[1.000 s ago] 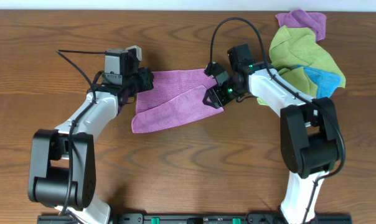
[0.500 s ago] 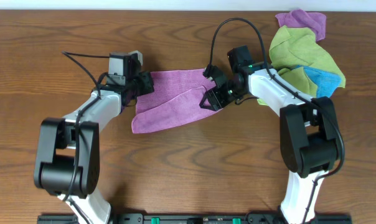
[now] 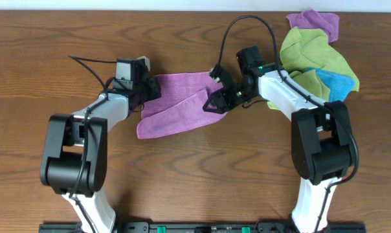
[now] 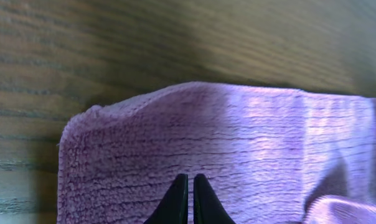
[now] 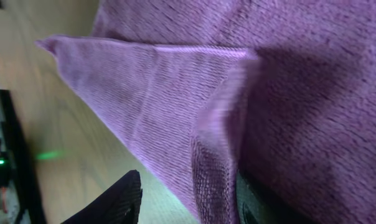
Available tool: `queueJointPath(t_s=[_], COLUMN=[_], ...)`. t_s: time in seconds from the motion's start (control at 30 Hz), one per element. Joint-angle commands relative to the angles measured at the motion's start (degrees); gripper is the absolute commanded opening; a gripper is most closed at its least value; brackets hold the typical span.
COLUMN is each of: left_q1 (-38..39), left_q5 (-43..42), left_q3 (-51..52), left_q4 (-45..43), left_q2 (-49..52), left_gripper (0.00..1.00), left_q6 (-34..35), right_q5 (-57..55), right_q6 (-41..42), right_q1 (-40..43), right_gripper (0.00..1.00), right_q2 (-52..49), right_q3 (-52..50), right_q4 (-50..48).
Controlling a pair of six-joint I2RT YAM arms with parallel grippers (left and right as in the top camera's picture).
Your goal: Fold the cloth
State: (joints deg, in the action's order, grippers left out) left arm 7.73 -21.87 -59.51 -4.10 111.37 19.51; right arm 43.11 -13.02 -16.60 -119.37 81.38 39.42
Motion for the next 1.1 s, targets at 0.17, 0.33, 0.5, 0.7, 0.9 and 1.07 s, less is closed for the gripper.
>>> queueJointPath(t_s=[0.17, 0.33, 0.5, 0.7, 0.9, 1.07], left_q1=[0.1, 0.1, 0.1, 0.1, 0.1, 0.1], left_q5=[4.0, 4.5, 4.5, 4.5, 4.5, 4.5], left_q3=[-0.4, -0.4, -0.4, -0.4, -0.4, -0.4], left_q4=[-0.8, -0.7, -0.7, -0.7, -0.7, -0.7], left_q2=[2.8, 2.8, 2.8, 2.8, 2.8, 2.8], left_gripper=[0.06, 0.06, 0.06, 0.06, 0.06, 0.06], left_q6=[-0.2, -0.2, -0.2, -0.2, -0.2, -0.2], right_q5=[8.2, 8.6, 3.1, -5.7, -11.8, -15.3], right_q6=[0.8, 0.1, 0.1, 0.0, -1.4, 0.0], right_q1=[0.5, 0.5, 0.4, -0.4, -4.6, -6.3], right_gripper=[0.48, 0.47, 0.50, 0.55, 0.49, 0.09], right_q2=[-0.9, -0.9, -0.9, -0.9, -0.9, -0.9], right_q3=[2.7, 3.2, 3.2, 3.2, 3.2, 3.2], right_q4=[0.9, 4.1, 4.5, 3.1, 0.5, -1.2])
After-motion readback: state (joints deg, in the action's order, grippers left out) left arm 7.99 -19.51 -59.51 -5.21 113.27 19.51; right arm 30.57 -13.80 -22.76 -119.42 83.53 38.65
